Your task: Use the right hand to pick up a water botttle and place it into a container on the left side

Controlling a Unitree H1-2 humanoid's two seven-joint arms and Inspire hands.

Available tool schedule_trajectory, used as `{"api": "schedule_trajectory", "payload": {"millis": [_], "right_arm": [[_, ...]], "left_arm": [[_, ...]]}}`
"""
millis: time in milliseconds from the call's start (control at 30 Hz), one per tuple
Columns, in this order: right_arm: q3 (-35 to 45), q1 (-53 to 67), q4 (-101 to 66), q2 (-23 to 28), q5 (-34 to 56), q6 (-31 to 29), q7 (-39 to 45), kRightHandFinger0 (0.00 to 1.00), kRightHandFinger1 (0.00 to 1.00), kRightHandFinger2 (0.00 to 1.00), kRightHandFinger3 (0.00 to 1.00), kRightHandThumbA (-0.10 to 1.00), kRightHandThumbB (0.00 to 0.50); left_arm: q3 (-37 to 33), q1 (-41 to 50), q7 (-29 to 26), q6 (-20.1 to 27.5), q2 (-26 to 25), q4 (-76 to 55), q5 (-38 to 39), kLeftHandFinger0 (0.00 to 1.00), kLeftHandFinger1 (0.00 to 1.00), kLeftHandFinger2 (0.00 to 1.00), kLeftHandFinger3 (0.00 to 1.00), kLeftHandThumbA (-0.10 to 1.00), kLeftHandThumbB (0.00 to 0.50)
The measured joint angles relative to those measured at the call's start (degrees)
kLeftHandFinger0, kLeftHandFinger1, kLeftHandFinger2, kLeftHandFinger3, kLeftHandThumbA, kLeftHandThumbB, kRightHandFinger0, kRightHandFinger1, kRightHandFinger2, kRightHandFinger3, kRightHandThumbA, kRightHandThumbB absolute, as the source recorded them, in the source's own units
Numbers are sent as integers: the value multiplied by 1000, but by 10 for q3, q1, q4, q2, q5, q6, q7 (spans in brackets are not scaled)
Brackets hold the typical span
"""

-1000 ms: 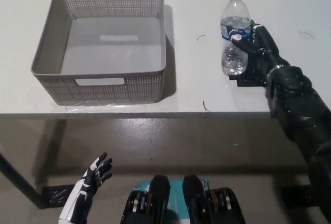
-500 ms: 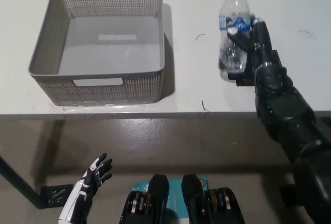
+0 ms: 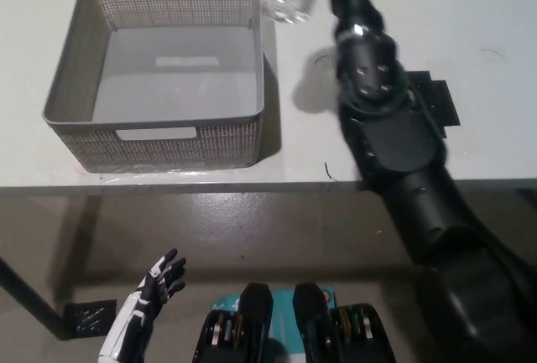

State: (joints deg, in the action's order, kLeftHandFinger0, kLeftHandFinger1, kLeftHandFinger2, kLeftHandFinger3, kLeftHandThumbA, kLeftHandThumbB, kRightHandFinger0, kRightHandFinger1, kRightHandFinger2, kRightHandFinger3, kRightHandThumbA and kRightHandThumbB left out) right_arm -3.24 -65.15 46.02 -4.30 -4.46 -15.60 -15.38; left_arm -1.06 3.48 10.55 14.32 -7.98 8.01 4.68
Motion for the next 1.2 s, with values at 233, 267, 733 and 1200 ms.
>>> {"api": "schedule_trajectory", "payload": {"millis": [233, 267, 733, 1200], "right_arm": [[-8, -49, 43, -50, -18, 5, -18, 0, 196, 641, 529, -100, 132], [-10, -53, 56, -56, -21, 4, -20, 0, 243, 695, 616, -100, 119], [-28, -62, 286, -86, -38, -23, -57, 35, 431, 789, 674, -100, 136], [-43, -61, 325, -62, -47, -43, -28, 1000, 1000, 1000, 1000, 969, 433]], "left_arm": [[-5, 0, 4, -1, -3, -3, 0, 1000, 1000, 1000, 1000, 1000, 155], [-6, 0, 5, -2, -3, -4, 0, 1000, 1000, 1000, 1000, 1000, 162], [-8, -4, 8, -1, -7, -5, 0, 1000, 1000, 1000, 1000, 1000, 184], [-9, -4, 17, -1, -8, -5, 3, 1000, 1000, 1000, 1000, 1000, 166]]}}
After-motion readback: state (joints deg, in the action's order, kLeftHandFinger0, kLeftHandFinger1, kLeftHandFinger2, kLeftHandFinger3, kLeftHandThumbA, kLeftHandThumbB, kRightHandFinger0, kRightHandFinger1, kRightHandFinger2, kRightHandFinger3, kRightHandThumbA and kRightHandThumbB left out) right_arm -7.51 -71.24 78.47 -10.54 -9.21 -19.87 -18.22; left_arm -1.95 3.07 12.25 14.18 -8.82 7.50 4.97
